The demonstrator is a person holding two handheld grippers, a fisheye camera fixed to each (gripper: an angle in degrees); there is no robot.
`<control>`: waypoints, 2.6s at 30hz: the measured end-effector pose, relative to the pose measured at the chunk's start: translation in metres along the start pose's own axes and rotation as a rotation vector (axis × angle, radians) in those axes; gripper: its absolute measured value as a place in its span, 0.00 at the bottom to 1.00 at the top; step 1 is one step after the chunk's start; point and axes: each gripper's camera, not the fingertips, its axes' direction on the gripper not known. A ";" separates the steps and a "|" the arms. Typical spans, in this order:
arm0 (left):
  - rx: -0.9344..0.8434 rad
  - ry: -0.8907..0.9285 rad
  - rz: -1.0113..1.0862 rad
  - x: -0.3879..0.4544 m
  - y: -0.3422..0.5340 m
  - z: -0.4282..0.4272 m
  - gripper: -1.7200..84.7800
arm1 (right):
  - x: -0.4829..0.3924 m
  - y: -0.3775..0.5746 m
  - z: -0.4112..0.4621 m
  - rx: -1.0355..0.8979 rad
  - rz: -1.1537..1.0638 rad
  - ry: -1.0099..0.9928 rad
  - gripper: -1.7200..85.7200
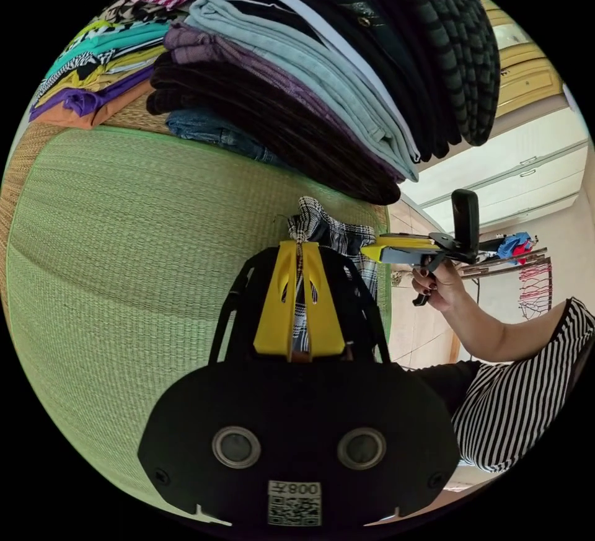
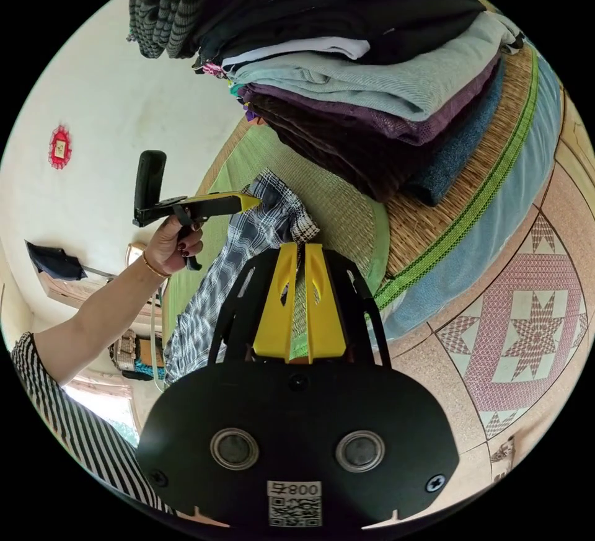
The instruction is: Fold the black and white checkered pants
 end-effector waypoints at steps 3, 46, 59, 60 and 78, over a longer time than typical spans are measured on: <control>0.019 0.000 0.025 0.008 -0.005 -0.014 0.03 | -0.001 0.003 -0.017 0.039 -0.004 -0.050 0.05; 0.408 0.059 -0.422 -0.060 0.448 -0.126 0.06 | -0.378 0.184 0.184 -0.544 -0.878 -0.091 0.06; 0.260 -0.061 -0.420 -0.021 0.473 -0.082 0.02 | -0.460 0.246 0.228 -0.664 -1.265 0.129 0.12; 0.258 -0.073 -0.437 -0.021 0.478 -0.081 0.02 | -0.460 0.244 0.227 -0.659 -1.255 0.123 0.12; 0.312 -0.245 -0.636 -0.033 0.515 -0.080 0.07 | -0.454 0.194 0.252 -0.651 -1.000 0.062 0.10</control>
